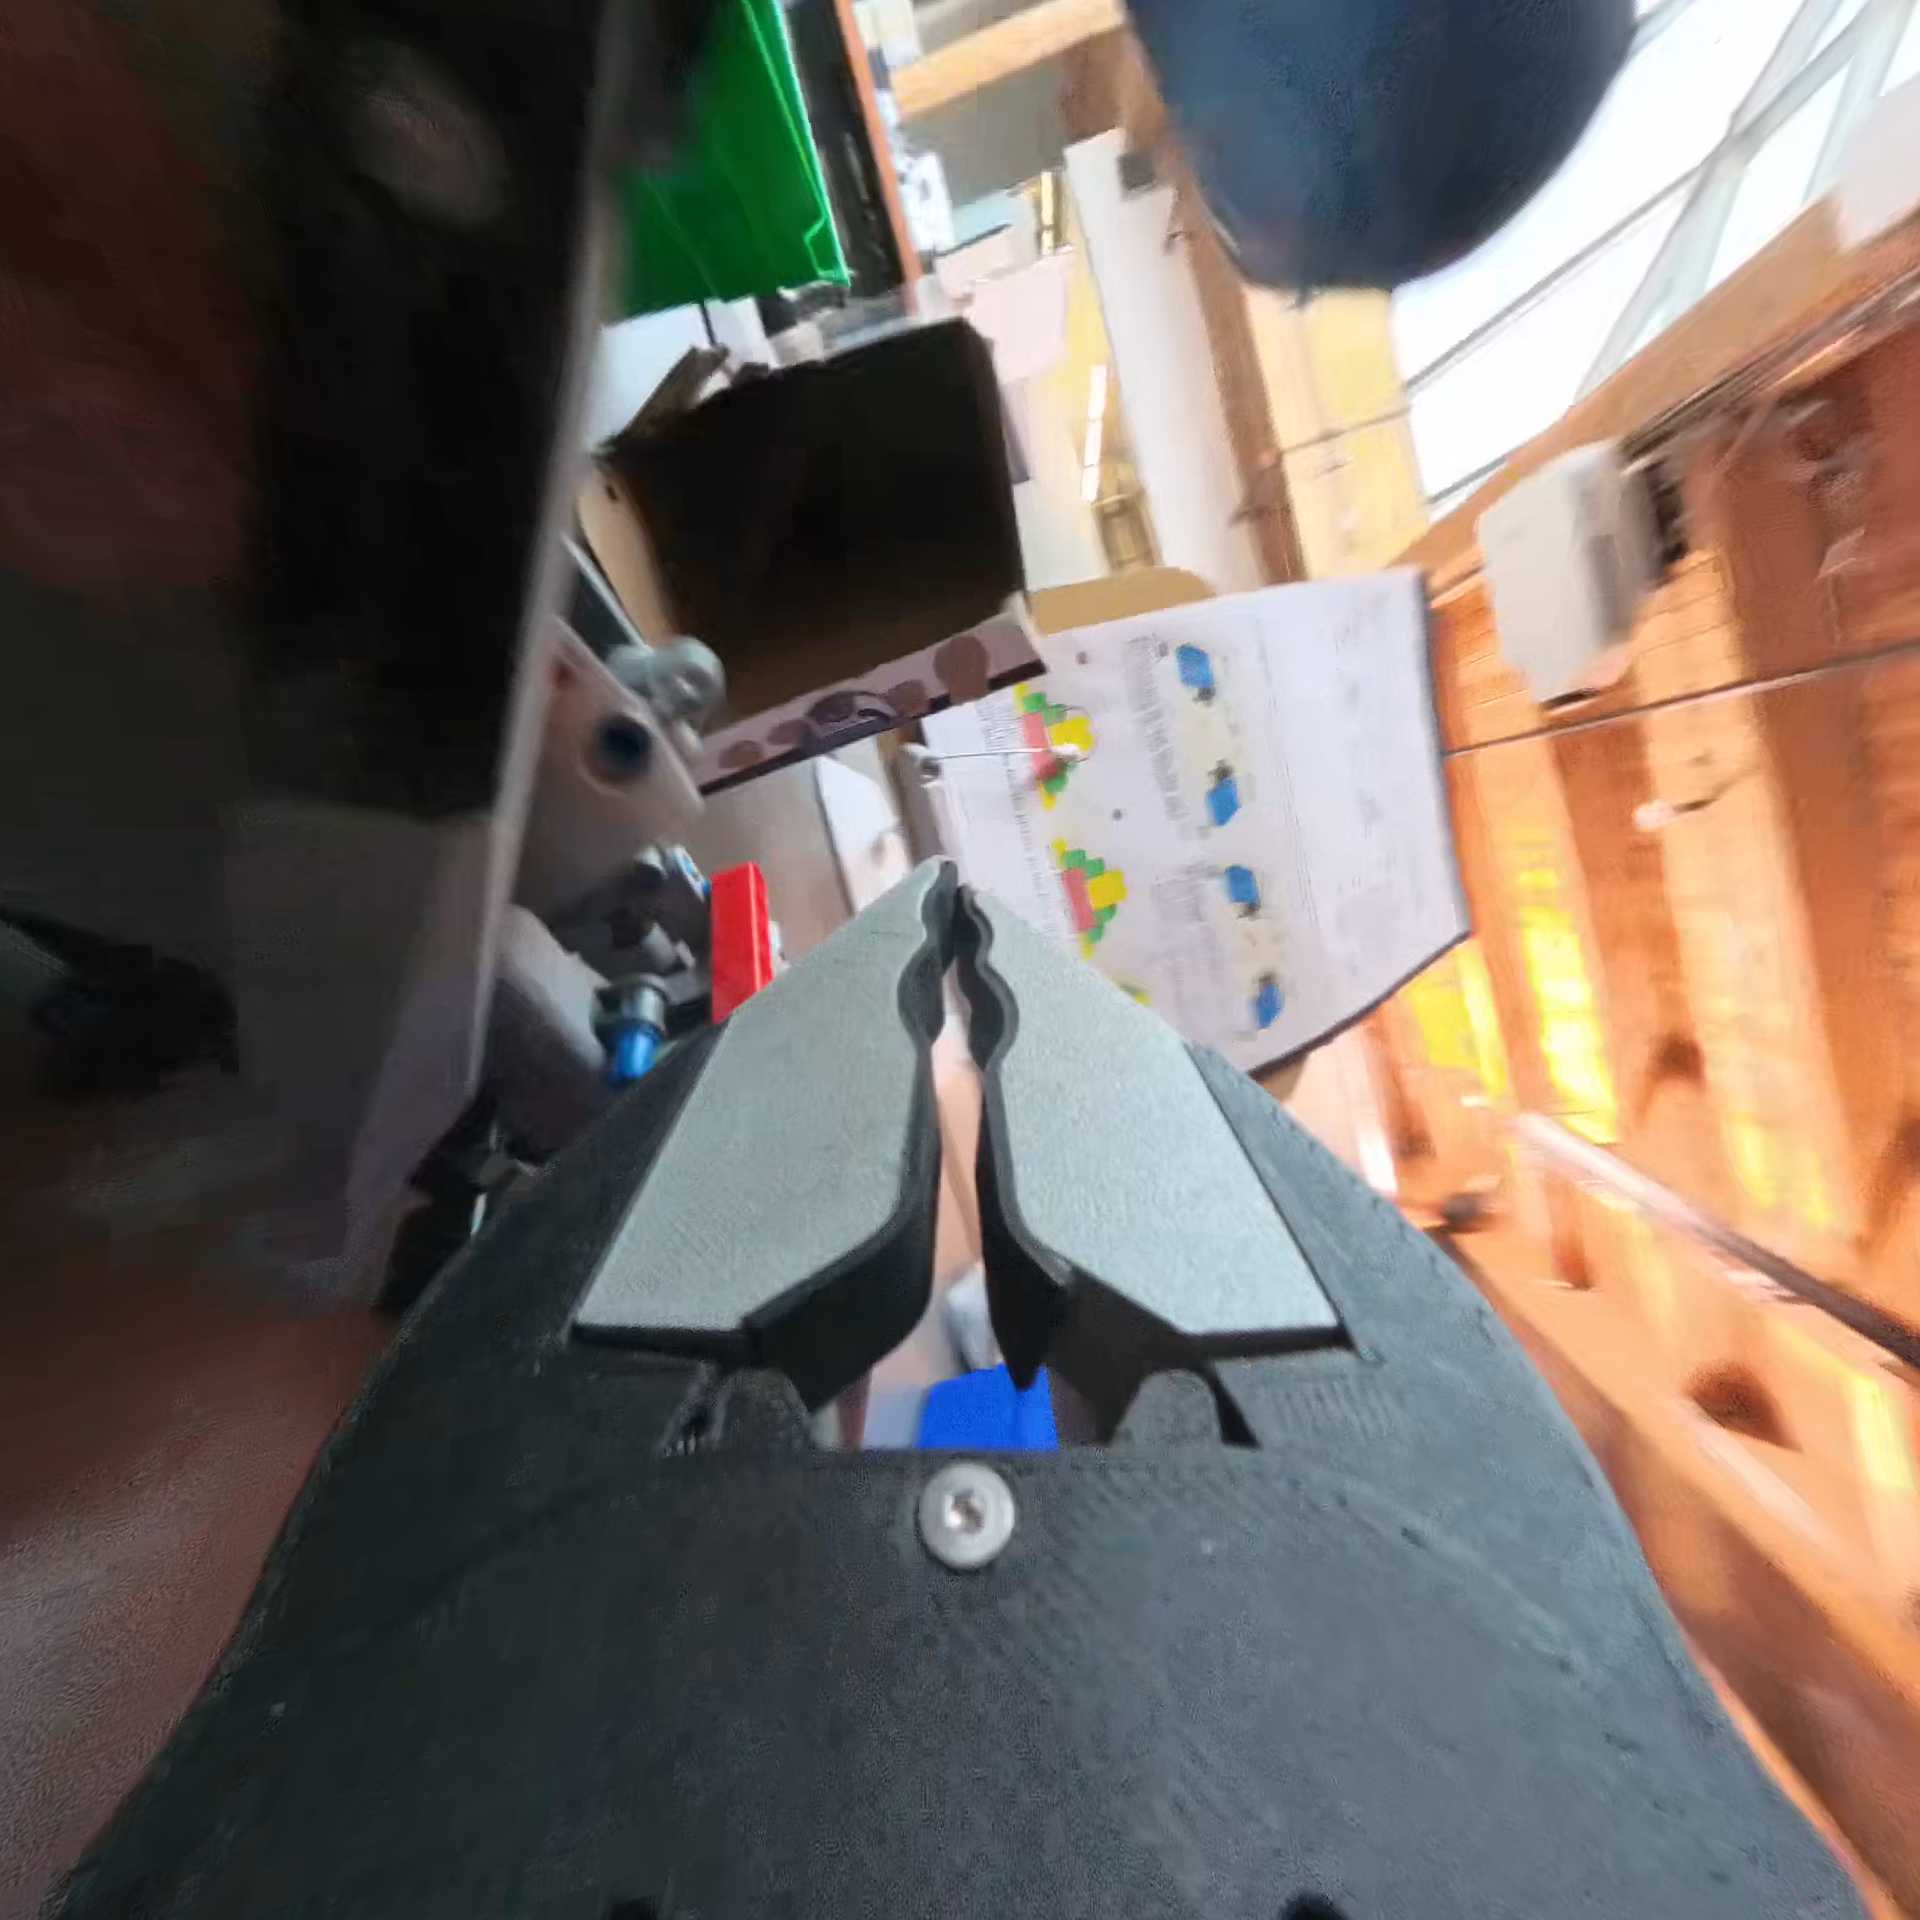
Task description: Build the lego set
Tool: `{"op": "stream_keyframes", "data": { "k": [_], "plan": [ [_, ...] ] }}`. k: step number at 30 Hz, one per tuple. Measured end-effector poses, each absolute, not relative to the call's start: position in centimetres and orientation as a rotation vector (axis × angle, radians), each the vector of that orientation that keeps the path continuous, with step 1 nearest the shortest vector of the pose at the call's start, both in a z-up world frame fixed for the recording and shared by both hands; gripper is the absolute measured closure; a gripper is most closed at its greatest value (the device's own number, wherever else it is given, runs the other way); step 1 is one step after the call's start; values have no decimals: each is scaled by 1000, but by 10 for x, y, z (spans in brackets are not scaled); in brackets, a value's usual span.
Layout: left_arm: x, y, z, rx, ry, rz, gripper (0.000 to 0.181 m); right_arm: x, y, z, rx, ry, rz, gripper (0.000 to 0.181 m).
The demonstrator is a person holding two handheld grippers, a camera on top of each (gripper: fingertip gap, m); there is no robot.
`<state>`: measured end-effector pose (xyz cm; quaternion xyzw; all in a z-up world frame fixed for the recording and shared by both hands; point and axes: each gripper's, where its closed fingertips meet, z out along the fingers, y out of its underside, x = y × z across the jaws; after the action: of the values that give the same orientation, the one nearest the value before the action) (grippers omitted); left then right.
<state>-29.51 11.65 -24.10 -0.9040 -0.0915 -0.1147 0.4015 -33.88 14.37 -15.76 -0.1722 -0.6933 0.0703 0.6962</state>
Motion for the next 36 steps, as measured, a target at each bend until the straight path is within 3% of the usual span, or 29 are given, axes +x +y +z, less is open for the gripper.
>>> {"op": "stream_keyframes", "data": {
  "k": [7,9,12,14,17,19,26,36],
  "plan": [
    [-310,118,-241,-2282,-223,-129,108,-322,149,-150,-655,-1653,414,181],
    [-312,120,-241,-2271,-228,-120,108,-319,137,-159,-721,-1743,444,169],
    [-312,120,-241,-2272,-223,-103,109,-317,131,-168,-750,-1794,425,165],
    [-311,119,-241,-2276,-216,-90,108,-316,134,-164,-722,-1748,416,180],
    [-311,119,-241,-2279,-206,-77,108,-310,139,-161,-726,-1700,431,181],
    [-311,119,-241,-2275,-204,-76,108,-305,142,-170,-789,-1725,493,161],
    [-312,122,-240,-2254,-185,-25,109,-306,134,-188,-895,-1881,473,151],
    [-312,121,-241,-2270,-186,-7,109,-317,132,-197,-784,-1967,155,175]
  ]
}}
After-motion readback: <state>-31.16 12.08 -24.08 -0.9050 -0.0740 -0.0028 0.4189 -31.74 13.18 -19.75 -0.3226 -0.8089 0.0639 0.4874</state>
